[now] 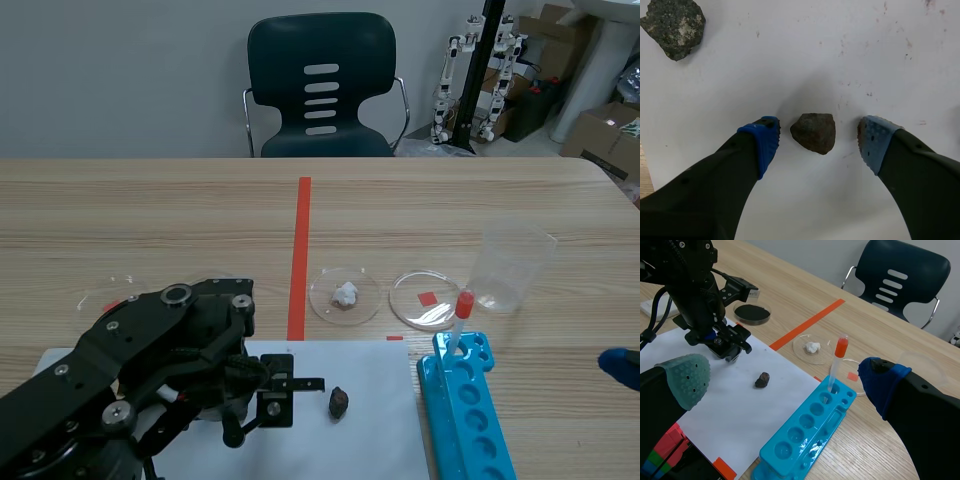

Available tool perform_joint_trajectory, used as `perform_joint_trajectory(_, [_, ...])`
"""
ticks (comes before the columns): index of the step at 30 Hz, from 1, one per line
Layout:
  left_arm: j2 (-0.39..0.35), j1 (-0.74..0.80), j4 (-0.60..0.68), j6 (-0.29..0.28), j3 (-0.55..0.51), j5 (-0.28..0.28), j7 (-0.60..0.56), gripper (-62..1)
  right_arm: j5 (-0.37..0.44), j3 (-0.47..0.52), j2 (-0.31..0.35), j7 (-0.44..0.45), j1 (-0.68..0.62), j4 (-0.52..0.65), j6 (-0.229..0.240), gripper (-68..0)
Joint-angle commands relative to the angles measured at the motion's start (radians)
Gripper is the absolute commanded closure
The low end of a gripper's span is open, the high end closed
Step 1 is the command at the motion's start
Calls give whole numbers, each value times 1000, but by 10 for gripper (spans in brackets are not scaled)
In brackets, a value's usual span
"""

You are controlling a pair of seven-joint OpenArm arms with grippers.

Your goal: Pick up the middle mineral with the left hand

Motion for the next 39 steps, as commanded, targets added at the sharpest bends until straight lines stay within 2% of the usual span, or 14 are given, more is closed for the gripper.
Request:
perform_joint_trajectory(1, [7, -10, 3, 2, -3, 2, 5, -305, 7, 2, 3, 11, 1, 10, 0, -621])
perform_joint_trajectory(13, [7, -10, 3, 2, -3, 2, 8, -85, 7, 2, 3, 11, 1, 10, 0, -621])
perform_joint_trajectory(23, [-4, 10, 23, 2, -3, 3, -14, -85, 7, 2, 3, 11, 1, 10, 0, -621])
perform_joint_trajectory(26, [-25, 48, 76, 2, -3, 5, -90, -85, 7, 2, 3, 11, 1, 10, 0, -621])
perform_joint_trajectory(30, [-72, 109, 169, 1, -3, 9, -248, -85, 7, 2, 3, 11, 1, 10, 0, -621])
perform_joint_trajectory(36, [-186, 165, 299, -2, -3, 8, -374, -85, 7, 2, 3, 11, 1, 10, 0, -621])
perform_joint_trajectory(39, [-254, 194, 356, -51, -5, 6, -455, -85, 7, 2, 3, 11, 1, 10, 0, -621])
